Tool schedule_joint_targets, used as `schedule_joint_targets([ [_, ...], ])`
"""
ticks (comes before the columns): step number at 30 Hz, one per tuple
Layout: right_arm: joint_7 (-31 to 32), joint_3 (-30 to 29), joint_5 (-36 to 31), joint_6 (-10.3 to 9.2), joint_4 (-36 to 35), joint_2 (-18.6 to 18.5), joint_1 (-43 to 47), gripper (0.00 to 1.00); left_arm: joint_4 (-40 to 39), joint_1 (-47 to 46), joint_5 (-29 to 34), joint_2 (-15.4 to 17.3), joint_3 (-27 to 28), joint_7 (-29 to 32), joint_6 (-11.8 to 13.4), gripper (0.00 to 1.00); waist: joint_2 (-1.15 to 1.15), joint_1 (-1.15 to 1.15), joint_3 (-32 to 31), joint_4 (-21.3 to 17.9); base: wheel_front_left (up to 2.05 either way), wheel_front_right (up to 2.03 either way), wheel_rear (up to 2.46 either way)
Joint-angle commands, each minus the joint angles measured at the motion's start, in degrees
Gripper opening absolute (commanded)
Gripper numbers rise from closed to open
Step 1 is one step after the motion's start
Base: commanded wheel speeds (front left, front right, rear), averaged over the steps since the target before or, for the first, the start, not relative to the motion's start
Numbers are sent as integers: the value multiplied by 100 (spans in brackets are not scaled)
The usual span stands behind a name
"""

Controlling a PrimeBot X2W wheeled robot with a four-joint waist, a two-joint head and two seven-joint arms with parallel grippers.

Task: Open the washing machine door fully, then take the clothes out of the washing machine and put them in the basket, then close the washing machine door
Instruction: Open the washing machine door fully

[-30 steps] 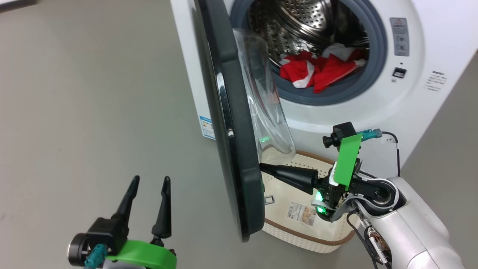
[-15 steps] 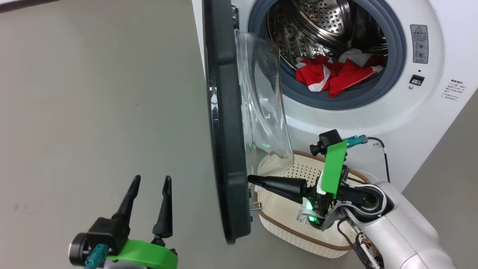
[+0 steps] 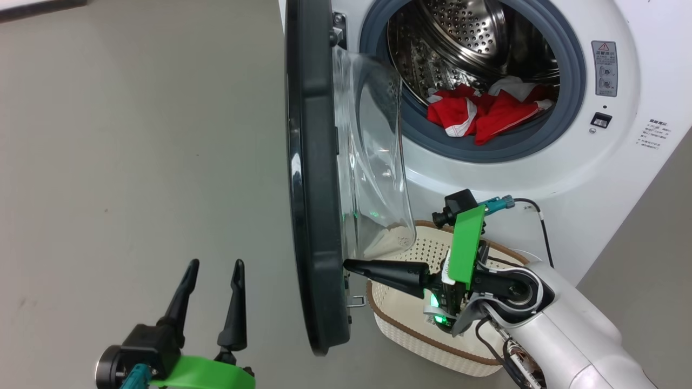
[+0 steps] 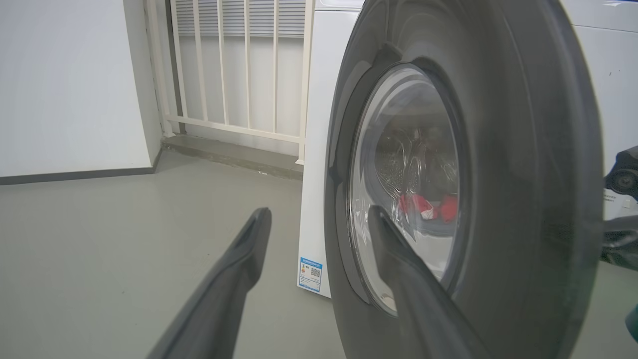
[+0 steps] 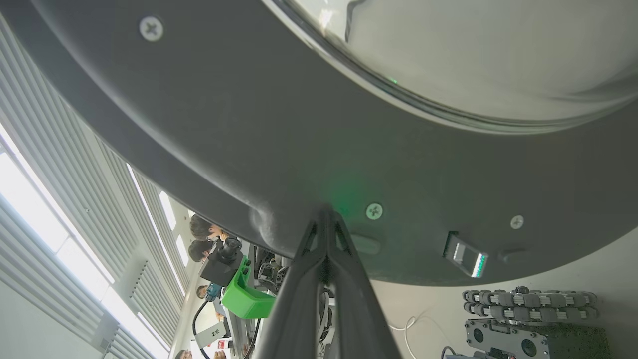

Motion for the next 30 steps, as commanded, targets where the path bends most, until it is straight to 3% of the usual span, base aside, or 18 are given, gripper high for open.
schedule_joint_targets([
  [1,-154,78,-15,37,-130,123,-250,0,-175,-61,-11,83,214,-28,30,100,0,0,-8,-9,0,0,0],
  [2,-237,84,-77,37,-117,123,-262,0,-173,-55,-10,83,218,-28,25,100,0,0,-13,-13,0,0,0],
  [3,-330,90,-166,37,-110,123,-271,10,-171,-50,-10,83,220,-28,21,100,0,0,-16,-18,0,0,0],
  [6,-672,56,-495,37,-103,123,-241,100,-158,-37,-15,83,215,-28,18,100,0,0,-32,-35,0,0,0],
  [17,-1832,151,-1856,37,-831,-267,224,100,-68,-40,39,83,297,-28,-44,100,0,0,-109,-93,0,0,0],
  [18,-2231,289,-2290,37,-981,-444,323,100,-45,-37,53,83,330,-28,-66,100,0,0,-124,-103,0,0,0],
  [19,-2231,289,-2290,37,-981,-444,323,100,-45,-37,53,83,330,-28,-66,100,0,0,-124,-103,0,0,0],
  [24,-3412,617,-3233,37,-1079,-842,503,100,-46,-72,84,83,427,-28,-128,100,0,0,-150,-115,0,0,0],
  [30,-4821,891,-4235,37,-470,-1072,540,100,-72,-68,117,83,440,-28,-154,100,0,0,-193,-135,0,0,0],
])
